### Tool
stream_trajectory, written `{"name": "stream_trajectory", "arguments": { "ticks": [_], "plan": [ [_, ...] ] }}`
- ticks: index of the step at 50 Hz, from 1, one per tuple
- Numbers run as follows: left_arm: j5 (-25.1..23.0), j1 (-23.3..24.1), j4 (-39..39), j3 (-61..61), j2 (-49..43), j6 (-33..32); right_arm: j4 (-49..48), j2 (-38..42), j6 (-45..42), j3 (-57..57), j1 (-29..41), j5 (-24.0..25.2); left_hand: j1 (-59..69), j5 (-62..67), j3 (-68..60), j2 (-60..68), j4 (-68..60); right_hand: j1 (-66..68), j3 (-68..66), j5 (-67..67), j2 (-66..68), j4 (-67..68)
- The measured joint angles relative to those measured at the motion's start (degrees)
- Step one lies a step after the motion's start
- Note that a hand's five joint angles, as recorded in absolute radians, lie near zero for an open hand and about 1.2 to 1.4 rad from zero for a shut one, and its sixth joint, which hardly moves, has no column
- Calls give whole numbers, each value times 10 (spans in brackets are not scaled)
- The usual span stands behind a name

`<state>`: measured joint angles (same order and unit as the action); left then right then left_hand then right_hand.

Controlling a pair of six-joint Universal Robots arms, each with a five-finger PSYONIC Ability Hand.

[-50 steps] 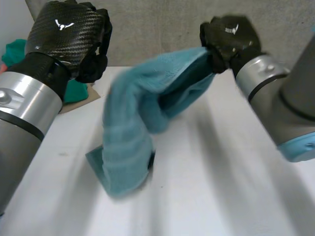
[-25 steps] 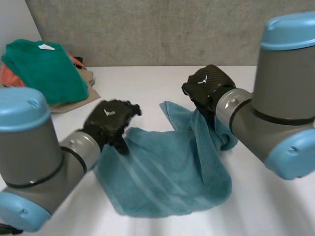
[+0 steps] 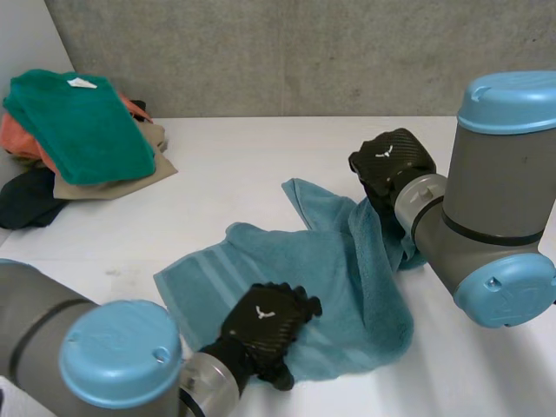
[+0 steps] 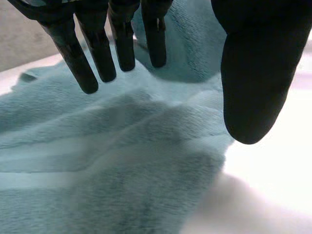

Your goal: Fold the laundry.

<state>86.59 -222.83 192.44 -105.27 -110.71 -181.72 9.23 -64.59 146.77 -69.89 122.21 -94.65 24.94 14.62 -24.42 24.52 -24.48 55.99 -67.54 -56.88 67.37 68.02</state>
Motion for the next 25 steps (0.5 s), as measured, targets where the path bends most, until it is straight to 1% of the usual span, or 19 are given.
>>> {"name": "stream_trajectory", "arguments": {
  "ticks": [4,6,8,9,11,13,14,15,19,25],
  "plan": [
    [4,11,2,20,-35,-16,-8,-2,0,-13,-4,0,51,51,-51,50,-52,0,0,0,0,0],
    [9,13,3,30,-51,-26,-11,-4,0,-18,-6,0,102,97,-99,100,-99,0,0,0,0,0],
    [15,14,4,37,-61,-35,-13,-7,0,-21,-7,0,109,104,-106,107,-107,0,0,0,0,0],
    [22,14,5,43,-69,-44,-14,-10,0,-25,-9,0,164,153,-156,163,-157,0,0,0,0,0],
    [36,14,6,52,-81,-61,-15,-14,0,-31,-12,2,339,323,-327,324,-328,0,0,0,0,0],
    [47,14,6,58,-87,-74,-16,-19,0,-37,-15,3,395,393,-398,395,-402,0,0,0,0,0],
    [51,14,6,60,-88,-79,-16,-22,0,-40,-16,4,395,393,-398,395,-402,0,0,0,0,0],
    [63,14,6,64,-91,-92,-15,-30,0,-46,-19,8,396,411,-428,424,-434,0,0,0,0,0],
    [80,15,4,70,-79,-110,-12,-46,-2,-57,-25,15,396,411,-434,437,-441,0,0,0,0,0],
    [90,12,-7,60,34,-122,26,-111,-30,-75,-55,31,396,411,-434,438,-441,0,0,0,0,0]
  ]
}}
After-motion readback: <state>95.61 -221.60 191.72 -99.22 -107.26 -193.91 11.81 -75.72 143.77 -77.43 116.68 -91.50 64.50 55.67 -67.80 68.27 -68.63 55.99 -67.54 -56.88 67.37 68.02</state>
